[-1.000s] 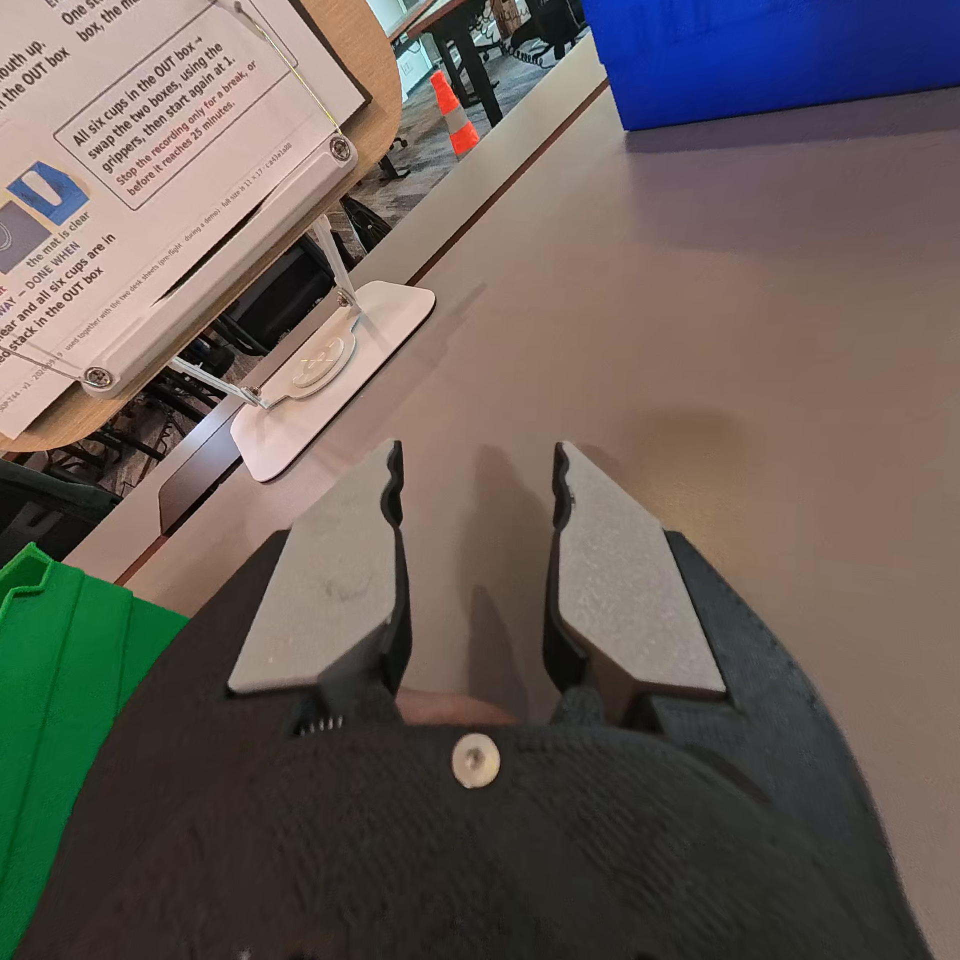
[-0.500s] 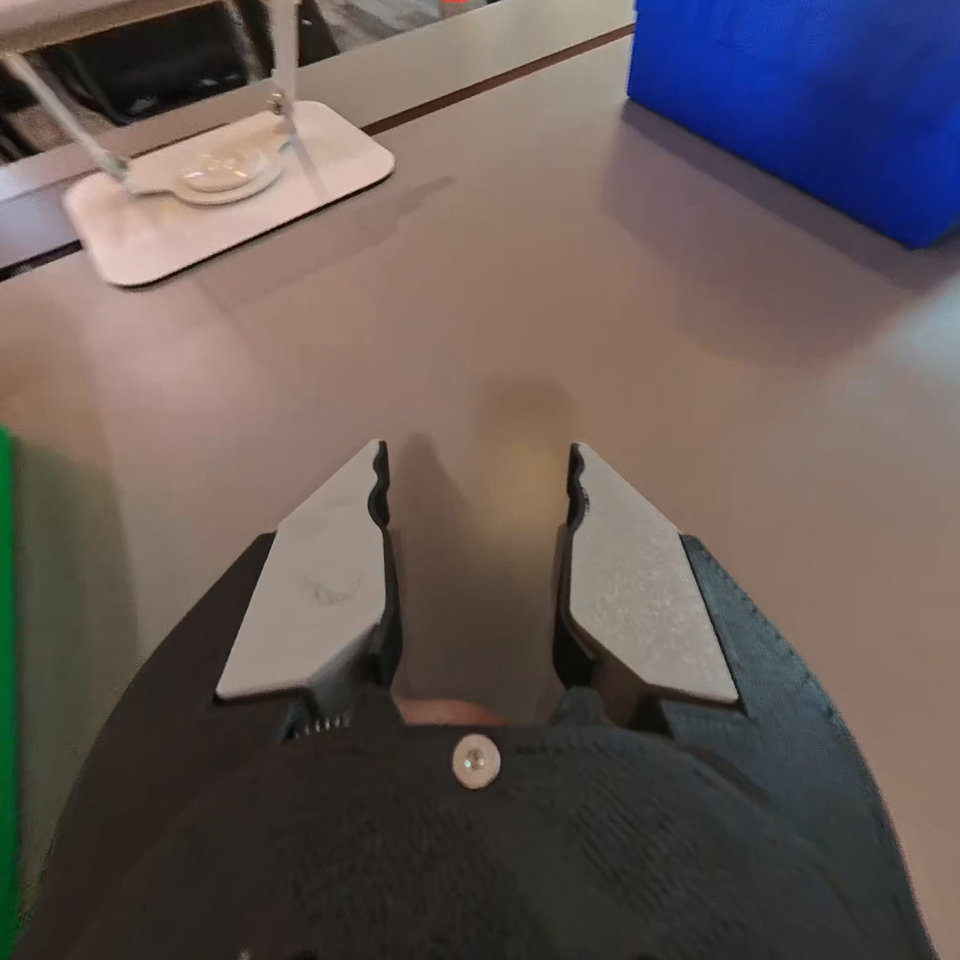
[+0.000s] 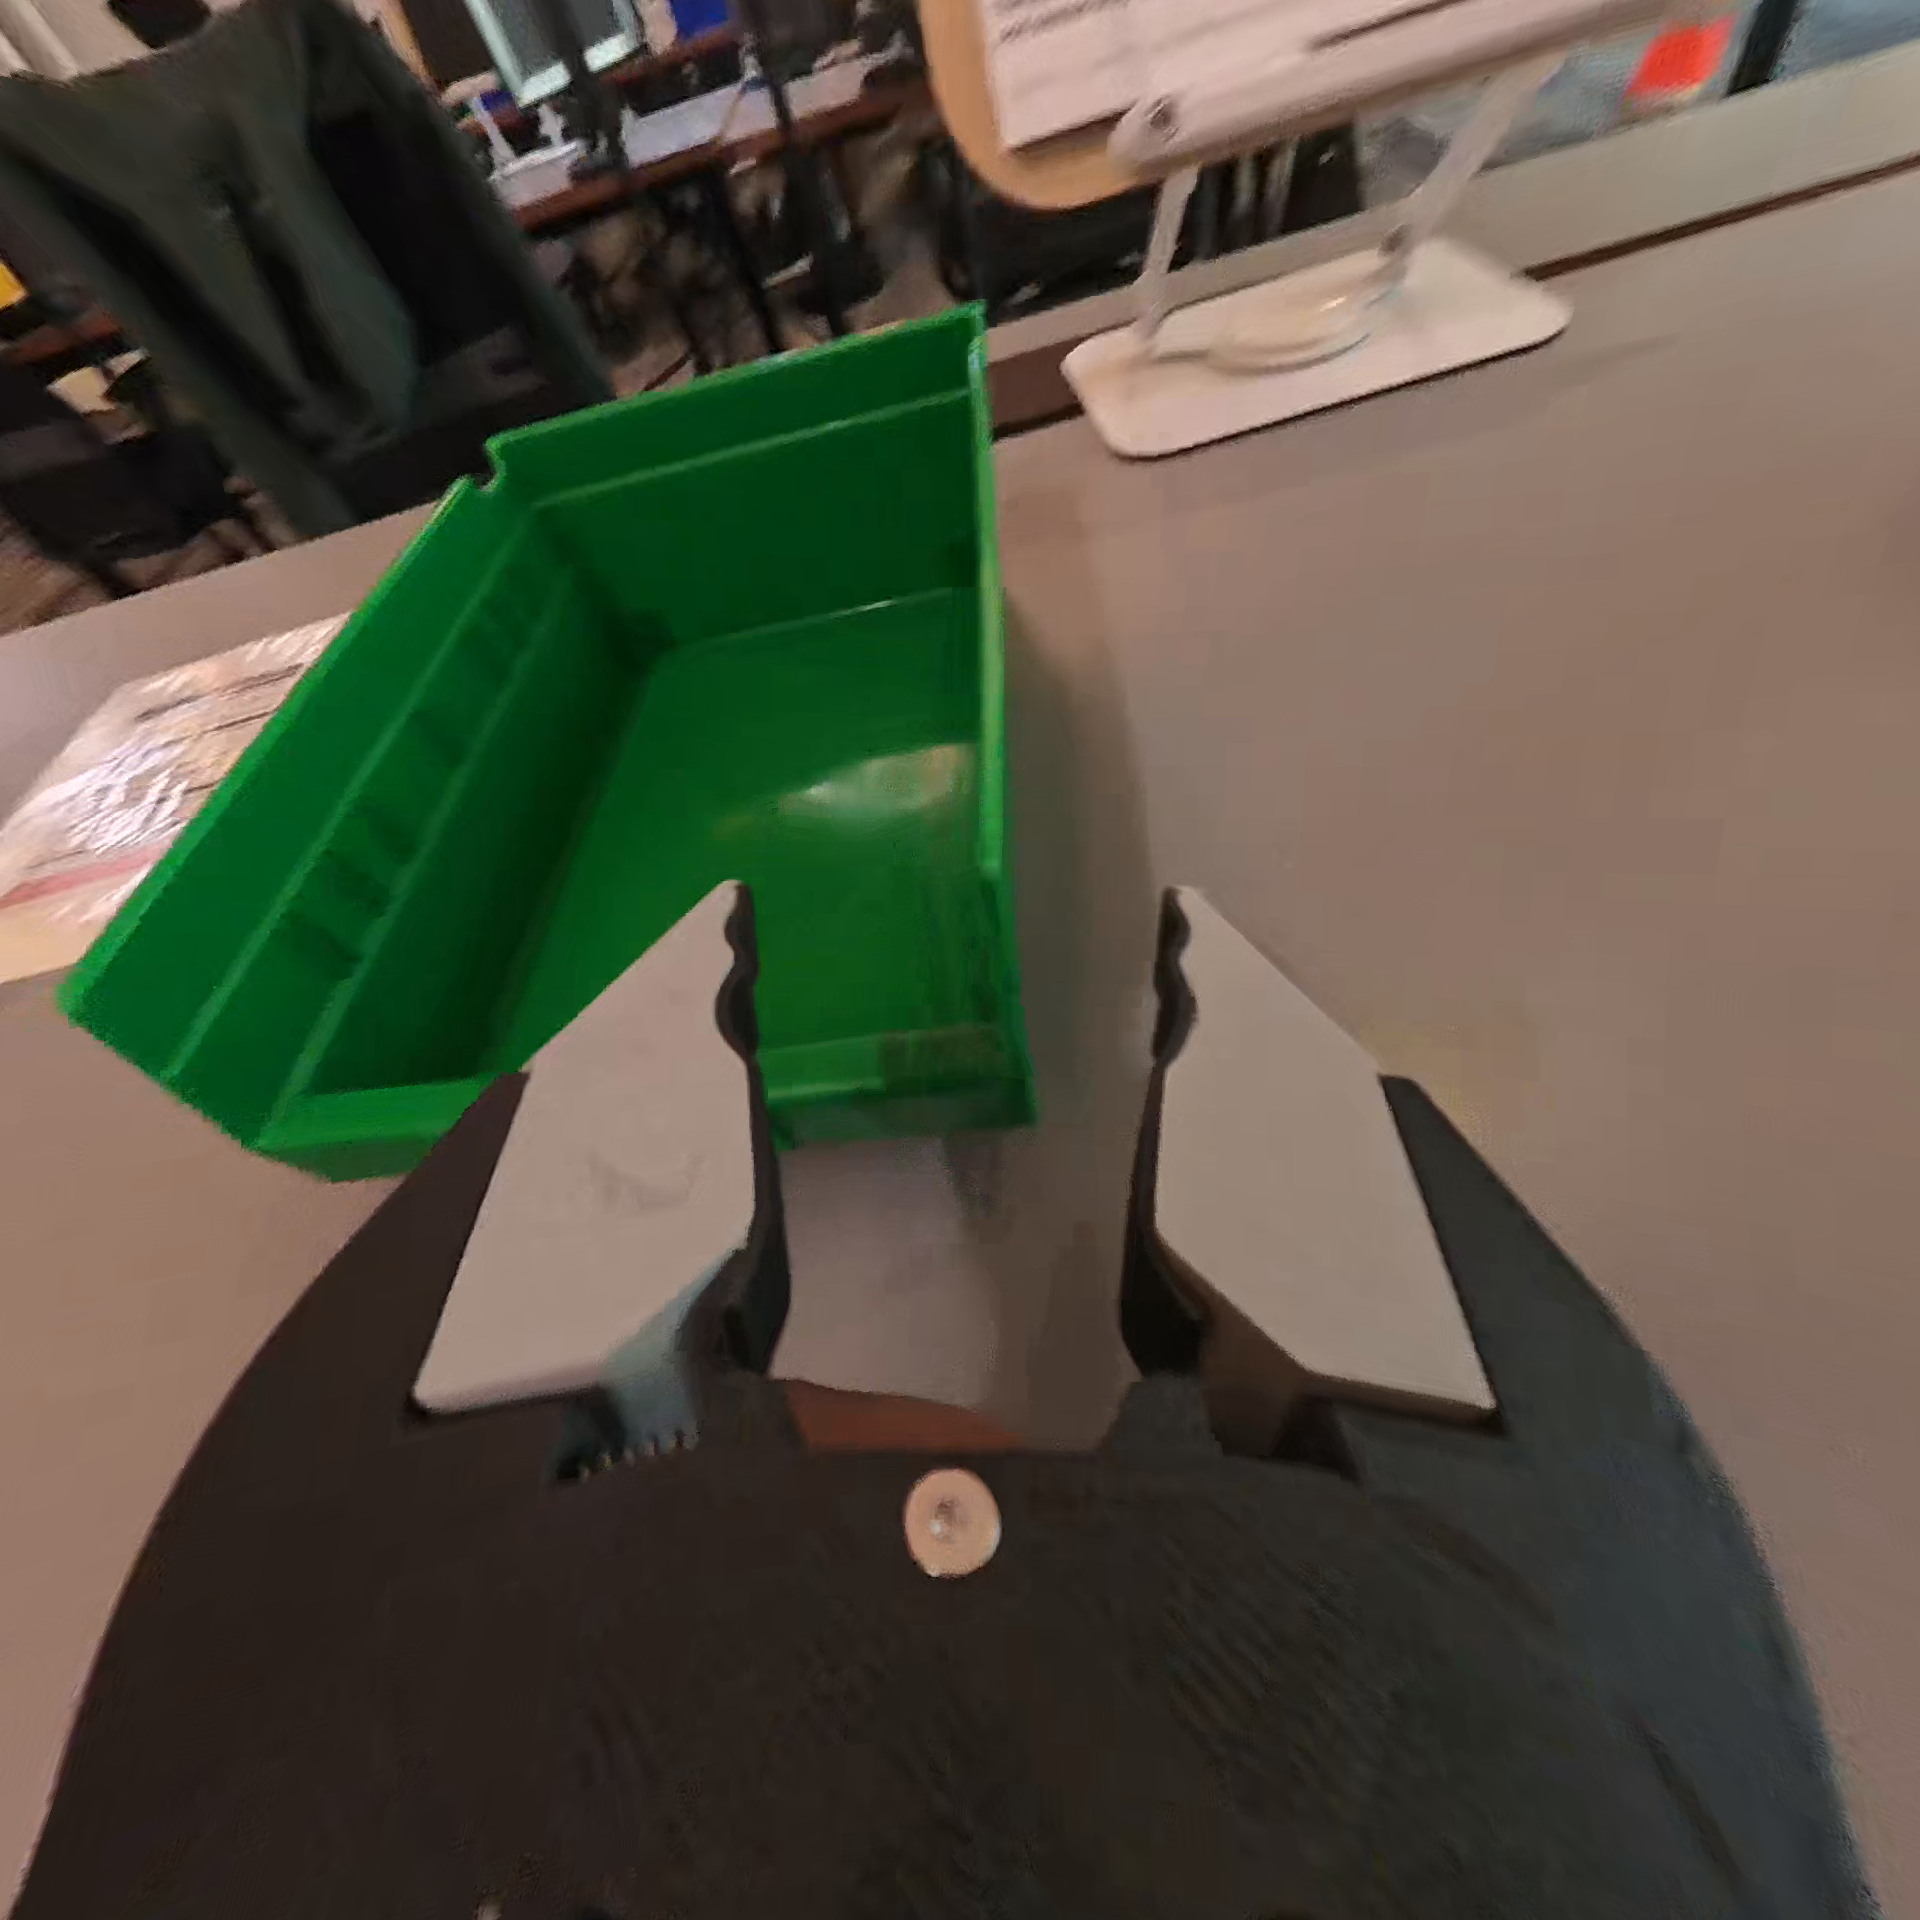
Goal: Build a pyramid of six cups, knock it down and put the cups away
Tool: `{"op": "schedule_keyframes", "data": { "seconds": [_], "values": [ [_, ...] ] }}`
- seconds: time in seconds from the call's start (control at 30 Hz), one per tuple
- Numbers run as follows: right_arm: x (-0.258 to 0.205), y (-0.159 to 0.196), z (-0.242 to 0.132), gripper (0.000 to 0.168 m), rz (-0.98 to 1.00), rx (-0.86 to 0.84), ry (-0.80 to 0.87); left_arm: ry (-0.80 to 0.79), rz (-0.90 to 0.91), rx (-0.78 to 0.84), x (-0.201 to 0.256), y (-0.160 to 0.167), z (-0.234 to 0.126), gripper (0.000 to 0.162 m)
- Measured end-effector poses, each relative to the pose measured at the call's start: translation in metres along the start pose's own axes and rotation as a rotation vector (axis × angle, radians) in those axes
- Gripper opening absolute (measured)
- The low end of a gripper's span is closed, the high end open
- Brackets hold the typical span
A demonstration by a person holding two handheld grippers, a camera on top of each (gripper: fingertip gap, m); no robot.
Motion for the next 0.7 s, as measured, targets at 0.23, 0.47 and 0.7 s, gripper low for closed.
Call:
{"op": "schedule_keyframes", "data": {
  "seconds": [0.23,0.47,0.7],
  "values": [
    [0.005,0.008,-0.013,0.022,0.033,-0.005,0.005,0.11,0.044,-0.094,-0.006,0.018,0.043,0.002],
    [0.003,0.031,-0.043,0.01,0.077,0.092,-0.045,0.159,-0.014,-0.016,-0.032,0.002,0.032,0.002],
    [-0.059,0.005,-0.056,0.008,0.106,0.149,-0.266,0.211,-0.161,0.146,-0.055,-0.023,-0.015,0.003]
  ]
}}
Point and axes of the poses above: each gripper's, where its closed fingertips meet, z out along the fingers, y out of its underside, x = y × z across the jaws, the point moved 9 cm from there along -z, back along the fingers
